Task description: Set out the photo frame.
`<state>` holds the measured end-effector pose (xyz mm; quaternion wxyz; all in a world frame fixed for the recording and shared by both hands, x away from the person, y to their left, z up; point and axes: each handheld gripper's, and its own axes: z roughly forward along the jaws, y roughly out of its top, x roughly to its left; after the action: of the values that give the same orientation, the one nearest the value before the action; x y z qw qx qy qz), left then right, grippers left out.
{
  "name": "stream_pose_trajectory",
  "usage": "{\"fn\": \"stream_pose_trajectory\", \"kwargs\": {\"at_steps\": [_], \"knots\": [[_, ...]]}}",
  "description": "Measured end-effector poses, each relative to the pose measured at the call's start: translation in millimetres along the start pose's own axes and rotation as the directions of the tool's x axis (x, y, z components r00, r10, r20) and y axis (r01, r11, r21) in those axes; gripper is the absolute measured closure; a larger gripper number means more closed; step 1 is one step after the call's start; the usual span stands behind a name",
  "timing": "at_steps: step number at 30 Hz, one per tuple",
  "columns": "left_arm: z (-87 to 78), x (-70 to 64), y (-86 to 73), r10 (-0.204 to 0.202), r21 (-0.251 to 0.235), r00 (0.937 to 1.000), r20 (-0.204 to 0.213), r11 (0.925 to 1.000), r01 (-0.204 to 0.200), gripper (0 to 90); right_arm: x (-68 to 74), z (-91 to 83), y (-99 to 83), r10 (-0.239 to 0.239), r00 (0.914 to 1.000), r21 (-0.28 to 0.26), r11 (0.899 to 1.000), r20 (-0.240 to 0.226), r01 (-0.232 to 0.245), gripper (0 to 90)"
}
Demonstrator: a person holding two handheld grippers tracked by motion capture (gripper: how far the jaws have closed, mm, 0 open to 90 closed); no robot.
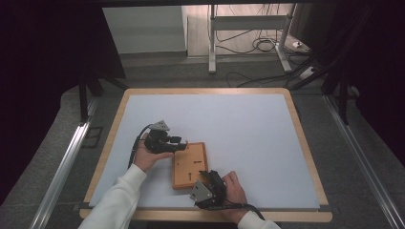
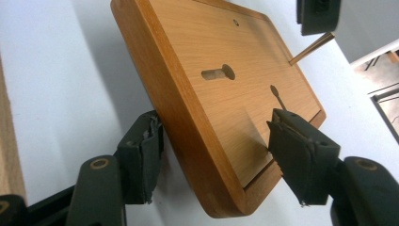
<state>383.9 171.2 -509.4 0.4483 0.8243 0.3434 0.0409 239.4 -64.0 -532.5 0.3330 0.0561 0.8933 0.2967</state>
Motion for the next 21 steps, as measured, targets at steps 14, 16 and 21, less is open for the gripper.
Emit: {"fn": "stream_pose_trajectory", "kwargs": {"at_steps": [14,16,21], "knots": [[-1.5,3.4,-1.7,-0.013,-0.007,0.9998,0.012,0.9999,0.013,53.1,-5.6,1.0,3.4,0.001,0.9991,-0.011,1.0,0.042,0.0,42.4],[-2.4,4.7,-2.2,-0.016,-0.009,0.9998,0.013,0.9998,0.016,53.1,-7.4,2.0,4.0,-0.011,0.9986,-0.015,1.0,0.051,0.012,42.9],[-3.0,8.8,-4.8,-0.031,-0.008,0.9994,0.015,0.9995,0.031,53.2,-10.6,3.6,4.7,-0.01,0.9973,-0.005,1.0,0.072,0.01,44.3]]}}
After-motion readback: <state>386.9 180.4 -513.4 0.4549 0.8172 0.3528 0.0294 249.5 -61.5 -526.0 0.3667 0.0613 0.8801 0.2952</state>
